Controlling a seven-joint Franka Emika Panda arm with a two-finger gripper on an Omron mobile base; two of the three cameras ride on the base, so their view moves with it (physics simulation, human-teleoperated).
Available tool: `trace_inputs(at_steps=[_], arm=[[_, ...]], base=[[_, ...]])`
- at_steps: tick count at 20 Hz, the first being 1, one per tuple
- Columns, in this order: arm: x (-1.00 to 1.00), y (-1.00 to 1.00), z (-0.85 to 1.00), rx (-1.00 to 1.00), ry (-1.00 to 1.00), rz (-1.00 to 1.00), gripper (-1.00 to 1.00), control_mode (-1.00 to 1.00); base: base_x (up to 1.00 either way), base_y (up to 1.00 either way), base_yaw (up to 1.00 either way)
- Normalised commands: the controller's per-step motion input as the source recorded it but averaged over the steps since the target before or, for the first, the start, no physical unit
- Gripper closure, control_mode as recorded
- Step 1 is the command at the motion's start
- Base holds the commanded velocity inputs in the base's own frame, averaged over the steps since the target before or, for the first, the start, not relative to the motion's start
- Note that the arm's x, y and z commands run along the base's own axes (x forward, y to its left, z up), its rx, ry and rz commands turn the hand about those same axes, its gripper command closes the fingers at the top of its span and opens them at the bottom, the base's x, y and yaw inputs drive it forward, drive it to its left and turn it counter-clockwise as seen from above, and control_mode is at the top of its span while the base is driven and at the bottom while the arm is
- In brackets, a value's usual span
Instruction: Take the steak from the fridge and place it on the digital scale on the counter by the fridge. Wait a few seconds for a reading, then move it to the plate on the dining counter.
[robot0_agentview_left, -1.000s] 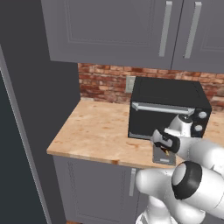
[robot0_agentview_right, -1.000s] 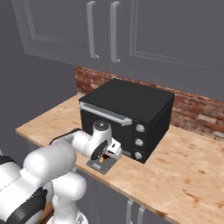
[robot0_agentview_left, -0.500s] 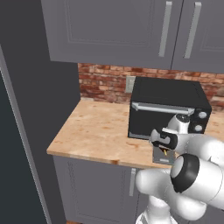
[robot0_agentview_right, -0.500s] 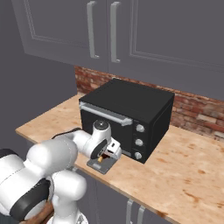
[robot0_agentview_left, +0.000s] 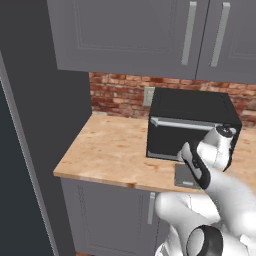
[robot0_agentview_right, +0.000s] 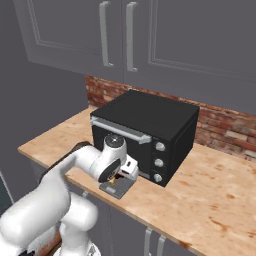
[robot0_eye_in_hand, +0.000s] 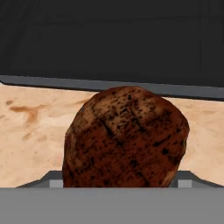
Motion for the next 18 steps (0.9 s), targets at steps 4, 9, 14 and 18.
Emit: trace_inputs(at_steps=[4, 9, 14, 18], arm=[[-0.70, 0.10, 1.00, 0.05, 0.04, 0.05, 1.00, -1.00], [-0.96, 0.23, 0.86, 0.06, 0.15, 0.01, 1.00, -1.00], [-0.79, 0.17, 0.64, 0.04, 0.15, 0.00, 1.00, -1.00], [-0.22, 0.20, 0.37, 0.00, 0.08, 0.03, 1.00, -1.00]], base=[[0.00, 0.00, 0.00], [0.00, 0.00, 0.00], [0.00, 0.00, 0.00], [0.00, 0.00, 0.00]])
